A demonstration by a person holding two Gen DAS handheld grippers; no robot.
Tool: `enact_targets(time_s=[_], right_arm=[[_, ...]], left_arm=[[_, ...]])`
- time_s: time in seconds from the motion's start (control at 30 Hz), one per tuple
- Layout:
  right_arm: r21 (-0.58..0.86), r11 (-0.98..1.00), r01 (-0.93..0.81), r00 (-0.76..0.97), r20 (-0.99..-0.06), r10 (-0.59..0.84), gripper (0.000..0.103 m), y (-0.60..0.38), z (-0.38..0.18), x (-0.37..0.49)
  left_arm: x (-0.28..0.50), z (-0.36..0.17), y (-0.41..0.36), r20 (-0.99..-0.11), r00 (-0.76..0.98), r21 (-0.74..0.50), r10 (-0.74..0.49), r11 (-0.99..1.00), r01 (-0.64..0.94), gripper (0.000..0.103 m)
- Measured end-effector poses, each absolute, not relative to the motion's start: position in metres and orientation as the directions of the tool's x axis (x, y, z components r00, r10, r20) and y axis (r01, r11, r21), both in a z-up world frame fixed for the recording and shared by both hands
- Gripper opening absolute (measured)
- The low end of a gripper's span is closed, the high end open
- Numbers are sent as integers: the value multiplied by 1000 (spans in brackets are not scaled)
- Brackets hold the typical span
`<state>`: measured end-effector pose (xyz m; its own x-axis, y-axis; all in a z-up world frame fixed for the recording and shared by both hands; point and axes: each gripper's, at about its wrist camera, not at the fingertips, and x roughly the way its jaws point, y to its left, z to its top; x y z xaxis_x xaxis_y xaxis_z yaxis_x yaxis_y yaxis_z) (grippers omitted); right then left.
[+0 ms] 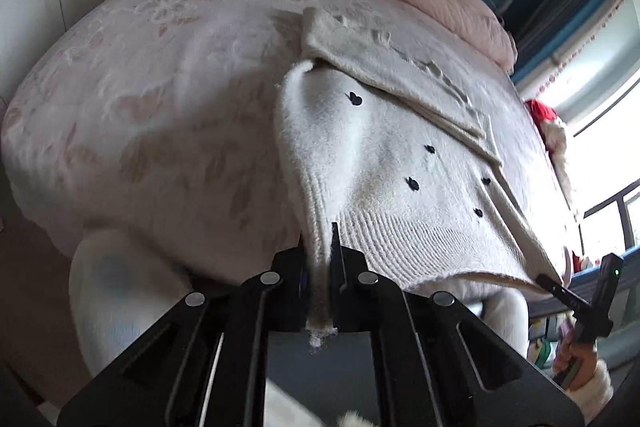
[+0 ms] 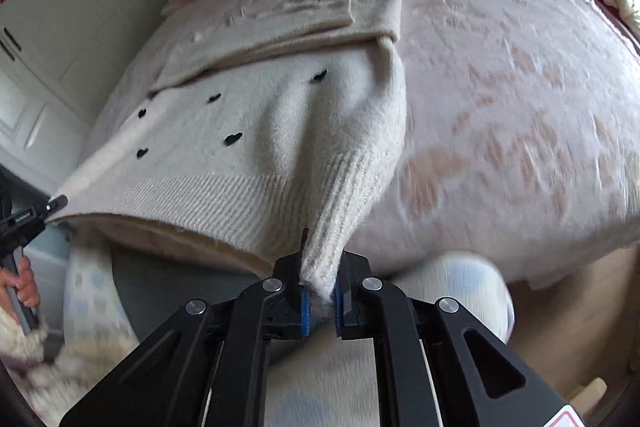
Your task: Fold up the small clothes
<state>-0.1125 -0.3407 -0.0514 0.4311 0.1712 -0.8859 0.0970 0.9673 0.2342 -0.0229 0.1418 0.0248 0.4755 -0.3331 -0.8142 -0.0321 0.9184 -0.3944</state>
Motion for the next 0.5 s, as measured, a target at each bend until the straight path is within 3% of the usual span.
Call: enact_targets(time_s=[0.17, 0.27, 0.4, 0.5], right_arm=[[251, 967, 50, 343, -913, 219, 7, -324, -67, -170], [276, 961, 35, 383, -891, 242, 7, -324, -47, -177], [380, 922, 72, 587, -764, 269, 7, -363, 17, -133], [452, 887, 94, 696, -667, 266, 7, -390, 39, -80]], left_arm=[[-89, 17, 128, -852, 386, -384, -353, 923, -5, 6], [-99, 40, 131, -830, 413, -417, -376, 909, -10, 6], [-54, 94, 131, -750, 529, -449, -397, 893, 33, 6], [22, 121, 120, -695, 638, -378, -333, 923, 69, 7]])
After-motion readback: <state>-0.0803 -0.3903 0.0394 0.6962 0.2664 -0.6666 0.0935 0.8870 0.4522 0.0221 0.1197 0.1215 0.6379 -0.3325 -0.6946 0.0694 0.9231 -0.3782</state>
